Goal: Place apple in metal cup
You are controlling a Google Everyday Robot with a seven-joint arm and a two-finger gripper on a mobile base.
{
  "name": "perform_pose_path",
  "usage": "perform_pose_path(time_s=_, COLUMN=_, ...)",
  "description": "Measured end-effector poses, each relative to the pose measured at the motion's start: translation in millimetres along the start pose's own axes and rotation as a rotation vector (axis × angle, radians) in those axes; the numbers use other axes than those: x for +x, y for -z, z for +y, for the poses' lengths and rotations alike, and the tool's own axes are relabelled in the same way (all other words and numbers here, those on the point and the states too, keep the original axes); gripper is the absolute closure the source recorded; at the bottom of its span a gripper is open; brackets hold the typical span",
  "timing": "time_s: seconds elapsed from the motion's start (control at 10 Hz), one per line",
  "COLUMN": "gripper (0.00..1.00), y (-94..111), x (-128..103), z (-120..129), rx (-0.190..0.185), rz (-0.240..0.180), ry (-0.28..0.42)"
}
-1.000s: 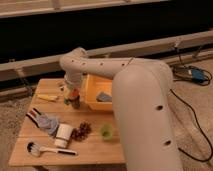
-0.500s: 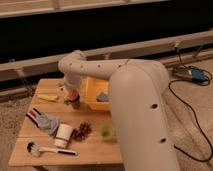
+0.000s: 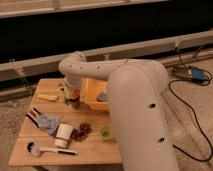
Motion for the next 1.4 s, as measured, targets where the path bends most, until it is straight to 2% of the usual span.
perform_pose_path(time_s=0.4, gripper=0.2, y=3, x=-1, z=-5, rx=0.008, rz=-0.018, ry=-0.008)
perform_pose_path(time_s=0.8, gripper=0.2, y=26, x=-14, z=-5, rx=0.002, rz=-0.074, ry=0.0)
perform_pose_path(time_s=1.0, gripper=0.2, y=44, x=-21, z=-5, rx=-0.03, rz=-0.109, ry=0.001)
perform_pose_path(time_s=1.2, gripper=0.2, y=54, x=-24, z=-6, rx=-0.061, rz=-0.143, ry=0.003)
perform_pose_path(time_s=1.4, gripper=0.2, y=54, x=-26, z=-3, rx=-0.063, rz=-0.144, ry=0.007)
